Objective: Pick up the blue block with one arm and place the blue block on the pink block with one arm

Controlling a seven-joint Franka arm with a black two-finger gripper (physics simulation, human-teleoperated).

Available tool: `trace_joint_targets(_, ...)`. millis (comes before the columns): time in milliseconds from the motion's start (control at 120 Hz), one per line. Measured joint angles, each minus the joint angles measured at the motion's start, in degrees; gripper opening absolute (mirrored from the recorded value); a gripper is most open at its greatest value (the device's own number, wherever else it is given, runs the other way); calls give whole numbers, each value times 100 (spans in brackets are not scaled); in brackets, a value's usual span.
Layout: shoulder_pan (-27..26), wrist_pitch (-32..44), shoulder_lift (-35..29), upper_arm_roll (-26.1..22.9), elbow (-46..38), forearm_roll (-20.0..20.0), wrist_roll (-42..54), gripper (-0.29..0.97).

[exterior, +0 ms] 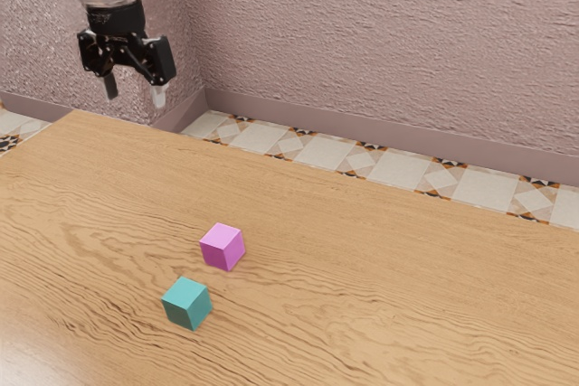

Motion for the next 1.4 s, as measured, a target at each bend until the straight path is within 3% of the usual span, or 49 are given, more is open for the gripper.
trace_joint_targets(208, -12, 1732, -541, -106, -2493, 23, -46, 68)
trace_joint_targets(475, -17, 3426, -664, -325, -4124, -42, -86, 68)
trace_joint_targets(733, -16, 4550, -967, -403, -5123, 27, 43, 68)
trace_joint_targets(917, -15, 4875, -1106, -393, -5543, 67, 195, 68)
trace_joint_targets(1400, -12, 5657, -538, -401, -6046, 58, 488, 68)
